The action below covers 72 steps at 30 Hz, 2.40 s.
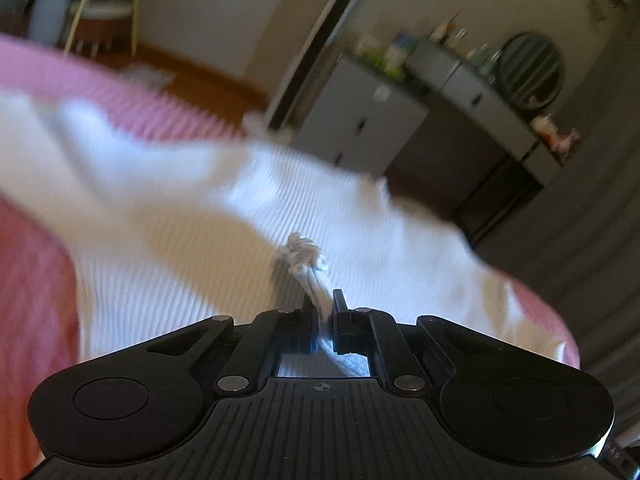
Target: Fold small clothes
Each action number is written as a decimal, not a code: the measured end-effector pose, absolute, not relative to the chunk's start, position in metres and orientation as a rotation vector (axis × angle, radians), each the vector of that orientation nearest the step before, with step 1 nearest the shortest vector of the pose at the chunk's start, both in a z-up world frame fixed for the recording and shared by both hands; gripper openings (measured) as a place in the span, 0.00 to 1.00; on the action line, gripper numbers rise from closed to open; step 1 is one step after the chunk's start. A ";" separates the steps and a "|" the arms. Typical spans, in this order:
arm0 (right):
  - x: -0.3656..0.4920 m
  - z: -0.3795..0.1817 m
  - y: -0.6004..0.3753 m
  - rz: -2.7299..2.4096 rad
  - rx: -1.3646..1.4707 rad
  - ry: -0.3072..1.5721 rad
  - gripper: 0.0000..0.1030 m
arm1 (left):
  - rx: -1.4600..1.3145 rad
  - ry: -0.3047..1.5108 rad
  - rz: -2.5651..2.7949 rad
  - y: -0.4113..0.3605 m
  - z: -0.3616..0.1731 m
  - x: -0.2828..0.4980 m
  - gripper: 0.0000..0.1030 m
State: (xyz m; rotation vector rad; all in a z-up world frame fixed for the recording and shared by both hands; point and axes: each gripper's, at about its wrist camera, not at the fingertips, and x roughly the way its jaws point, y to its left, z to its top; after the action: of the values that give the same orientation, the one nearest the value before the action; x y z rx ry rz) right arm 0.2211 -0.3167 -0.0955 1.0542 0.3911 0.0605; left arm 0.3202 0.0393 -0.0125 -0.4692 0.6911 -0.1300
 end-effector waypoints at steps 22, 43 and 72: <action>0.230 -0.086 -0.294 0.045 0.868 0.428 0.34 | -0.336 0.638 0.016 0.084 -0.023 0.316 0.10; 0.227 -0.078 -0.286 0.087 0.817 0.426 0.42 | -0.602 0.655 0.325 0.233 -0.030 0.289 0.79; 0.235 -0.081 -0.275 0.112 0.774 0.398 0.41 | -0.793 0.549 0.385 0.308 -0.038 0.321 0.70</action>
State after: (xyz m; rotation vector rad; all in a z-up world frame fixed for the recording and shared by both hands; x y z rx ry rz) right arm 0.2354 -0.2745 -0.0812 0.7740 0.3983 0.1124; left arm 0.3213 0.3076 -0.0379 -0.7932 0.5495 0.3852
